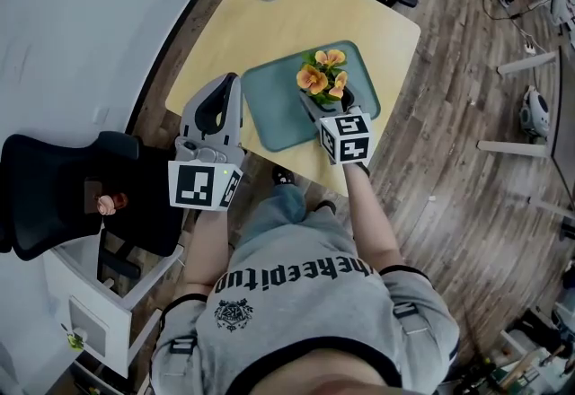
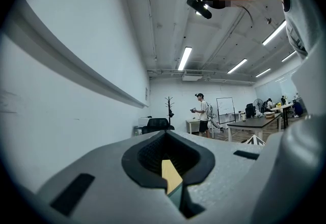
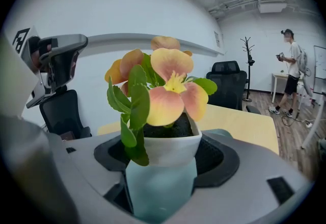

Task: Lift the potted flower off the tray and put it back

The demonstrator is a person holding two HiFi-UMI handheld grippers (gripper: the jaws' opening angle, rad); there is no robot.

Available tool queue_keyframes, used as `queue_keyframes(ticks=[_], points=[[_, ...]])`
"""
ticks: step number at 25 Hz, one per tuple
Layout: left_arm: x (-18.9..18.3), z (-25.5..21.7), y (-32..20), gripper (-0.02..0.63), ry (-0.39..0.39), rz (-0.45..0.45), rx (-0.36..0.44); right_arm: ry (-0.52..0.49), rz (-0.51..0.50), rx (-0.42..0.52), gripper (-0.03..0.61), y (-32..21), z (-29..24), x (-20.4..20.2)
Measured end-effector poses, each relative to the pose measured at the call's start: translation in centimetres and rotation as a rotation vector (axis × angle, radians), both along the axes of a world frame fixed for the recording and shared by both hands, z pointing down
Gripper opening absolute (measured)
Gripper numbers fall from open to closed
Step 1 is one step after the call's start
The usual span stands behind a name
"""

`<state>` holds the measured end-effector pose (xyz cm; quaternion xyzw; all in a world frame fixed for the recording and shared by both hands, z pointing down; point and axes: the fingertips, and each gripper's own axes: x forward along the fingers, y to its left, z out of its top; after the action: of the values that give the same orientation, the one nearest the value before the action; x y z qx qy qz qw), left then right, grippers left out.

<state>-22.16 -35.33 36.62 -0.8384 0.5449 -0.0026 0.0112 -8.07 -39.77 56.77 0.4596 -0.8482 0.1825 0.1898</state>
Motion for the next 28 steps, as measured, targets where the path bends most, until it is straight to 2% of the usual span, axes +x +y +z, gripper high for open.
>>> queue_keyframes(ticks=[14,28], points=[[-1.9,1.8,-2.6,0.003,-0.009,-0.002,-0.03,0.08,-0.034,-0.084,0.353,-1.5,5.8,-2.1],[-3.7,3.2,-3.4,0.003,-0.013,-0.013,-0.057,0.123,-0.045,-0.122,0.353,-1.9,8.2,-3.5]])
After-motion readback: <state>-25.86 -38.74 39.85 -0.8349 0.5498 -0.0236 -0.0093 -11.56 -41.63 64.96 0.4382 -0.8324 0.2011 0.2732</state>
